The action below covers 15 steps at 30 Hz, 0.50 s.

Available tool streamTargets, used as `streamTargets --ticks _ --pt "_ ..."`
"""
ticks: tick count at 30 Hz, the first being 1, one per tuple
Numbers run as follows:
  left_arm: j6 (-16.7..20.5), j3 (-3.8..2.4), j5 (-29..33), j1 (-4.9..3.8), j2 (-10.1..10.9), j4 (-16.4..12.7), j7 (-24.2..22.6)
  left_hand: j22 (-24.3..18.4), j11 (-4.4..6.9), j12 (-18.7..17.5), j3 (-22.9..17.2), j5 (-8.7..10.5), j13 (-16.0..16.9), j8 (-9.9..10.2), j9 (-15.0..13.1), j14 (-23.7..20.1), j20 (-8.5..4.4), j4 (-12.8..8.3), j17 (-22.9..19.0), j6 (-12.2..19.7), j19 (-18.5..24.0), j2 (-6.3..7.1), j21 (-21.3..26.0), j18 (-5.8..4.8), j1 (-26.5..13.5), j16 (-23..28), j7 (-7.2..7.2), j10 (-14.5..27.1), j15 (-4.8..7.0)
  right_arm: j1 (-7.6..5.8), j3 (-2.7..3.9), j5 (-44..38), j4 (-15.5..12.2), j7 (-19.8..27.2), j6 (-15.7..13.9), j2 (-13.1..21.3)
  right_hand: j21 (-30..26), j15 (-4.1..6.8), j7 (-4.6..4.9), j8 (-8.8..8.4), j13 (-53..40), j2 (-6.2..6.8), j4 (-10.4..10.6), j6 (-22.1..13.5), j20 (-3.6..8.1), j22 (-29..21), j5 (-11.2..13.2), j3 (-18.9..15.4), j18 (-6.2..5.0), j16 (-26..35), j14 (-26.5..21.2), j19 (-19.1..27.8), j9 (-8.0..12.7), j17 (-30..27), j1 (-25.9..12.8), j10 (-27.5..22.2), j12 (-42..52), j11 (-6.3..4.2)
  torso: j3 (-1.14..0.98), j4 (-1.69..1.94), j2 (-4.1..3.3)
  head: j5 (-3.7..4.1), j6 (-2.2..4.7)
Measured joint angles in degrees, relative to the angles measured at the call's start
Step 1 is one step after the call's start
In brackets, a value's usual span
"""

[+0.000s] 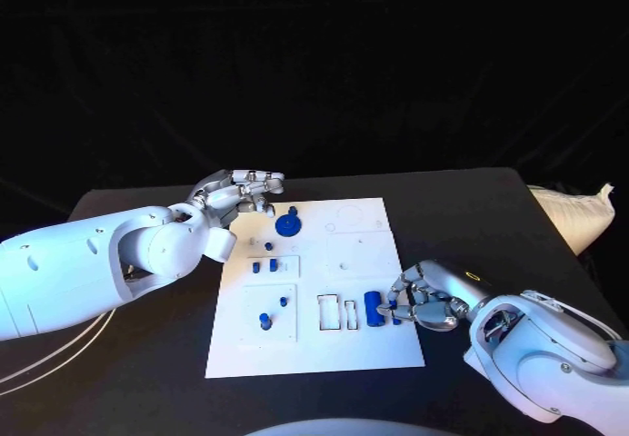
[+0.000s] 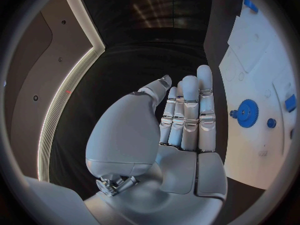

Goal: Assemble the parts on the task board

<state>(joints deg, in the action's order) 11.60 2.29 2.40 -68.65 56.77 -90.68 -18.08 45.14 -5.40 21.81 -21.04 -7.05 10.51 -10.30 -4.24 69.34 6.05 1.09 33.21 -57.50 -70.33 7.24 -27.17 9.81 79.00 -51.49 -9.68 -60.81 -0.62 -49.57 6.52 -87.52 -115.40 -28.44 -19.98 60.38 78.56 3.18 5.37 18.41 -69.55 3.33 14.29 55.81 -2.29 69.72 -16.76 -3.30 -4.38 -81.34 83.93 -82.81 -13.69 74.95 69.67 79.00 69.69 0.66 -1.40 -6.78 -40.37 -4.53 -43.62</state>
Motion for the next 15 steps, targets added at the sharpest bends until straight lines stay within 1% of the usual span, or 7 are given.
streamTargets --ticks 1,5,8,11,15 --pt "0.00 0.00 0.00 0.00 0.04 0.00 0.00 0.00 0.00 0.00 0.00 0.00 0.00 0.00 0.00 0.00 0.00 0.00 0.00 0.00 0.00 0.00 0.00 0.00 0.00 0.00 0.00 0.00 0.00 0.01 0.01 -0.58 0.06 -0.58 0.13 -0.26 0.00 0.00 0.14 0.19 -0.08 0.00 0.21 -0.19 -0.18 0.11 0.00 -0.21 0.00 0.00 0.00 -0.18 -0.17 0.00 0.00 0.00 0.00 0.00 0.02 -0.01 -0.01 0.00 -0.10" --pt "-0.01 0.00 0.00 0.01 0.07 -0.07 0.00 0.00 0.00 0.00 0.00 0.00 0.00 0.00 0.00 0.00 0.00 0.00 0.00 0.00 0.00 0.00 0.00 0.00 0.00 0.00 0.00 0.00 0.00 0.02 0.00 -2.22 0.61 -2.10 0.73 -1.21 0.00 0.00 0.06 0.46 -0.32 0.00 1.14 -1.08 -0.19 0.36 0.00 -1.14 0.00 -0.26 0.00 -0.18 -0.79 0.00 0.00 0.00 0.00 0.00 0.09 -0.04 -0.02 -0.04 -0.51" --pt "-0.02 0.00 0.00 0.01 0.06 -0.14 0.00 0.00 0.00 0.00 0.00 0.00 0.00 0.00 0.00 0.00 0.00 0.00 0.00 0.00 0.00 0.00 0.00 0.00 0.00 0.00 0.00 0.00 0.00 0.02 0.00 -3.22 1.17 -3.10 1.24 -1.85 0.22 0.00 0.25 0.86 -0.42 0.00 1.68 -1.28 -0.19 0.51 0.00 -1.68 0.00 -0.26 0.00 -0.18 -1.09 -0.01 0.00 0.00 0.00 0.00 0.13 0.02 -0.04 0.03 -0.72" --pt "-0.02 0.01 0.00 0.01 0.07 -0.24 0.00 0.00 0.00 0.00 0.00 0.00 0.00 0.00 0.00 0.00 0.00 0.00 0.00 0.00 0.00 0.00 0.00 0.00 0.00 0.00 0.00 0.00 0.00 0.02 -0.01 -3.90 1.61 -3.89 1.69 -2.45 0.22 0.00 0.16 0.86 -0.49 0.00 2.09 -1.59 -0.19 0.62 0.00 -2.09 0.00 -0.50 0.00 -0.18 -1.37 -0.01 0.00 -0.01 0.00 0.00 0.14 0.03 -0.05 0.02 -0.81" --pt "-0.03 0.01 0.00 0.02 0.12 -0.31 0.00 0.00 0.00 0.00 0.00 0.00 0.00 0.00 0.00 0.00 0.00 0.00 0.00 0.00 0.00 0.00 0.00 0.00 0.00 0.00 0.00 0.00 0.00 0.07 -0.04 -4.64 2.34 -4.89 2.33 -3.53 0.22 0.00 0.34 1.09 -0.56 -0.17 2.23 -1.78 -0.19 0.80 0.00 -2.55 0.00 -0.50 0.00 -0.18 -1.53 -0.01 -0.17 -0.01 -0.11 0.01 0.09 -0.08 -0.05 -0.30 -0.94"
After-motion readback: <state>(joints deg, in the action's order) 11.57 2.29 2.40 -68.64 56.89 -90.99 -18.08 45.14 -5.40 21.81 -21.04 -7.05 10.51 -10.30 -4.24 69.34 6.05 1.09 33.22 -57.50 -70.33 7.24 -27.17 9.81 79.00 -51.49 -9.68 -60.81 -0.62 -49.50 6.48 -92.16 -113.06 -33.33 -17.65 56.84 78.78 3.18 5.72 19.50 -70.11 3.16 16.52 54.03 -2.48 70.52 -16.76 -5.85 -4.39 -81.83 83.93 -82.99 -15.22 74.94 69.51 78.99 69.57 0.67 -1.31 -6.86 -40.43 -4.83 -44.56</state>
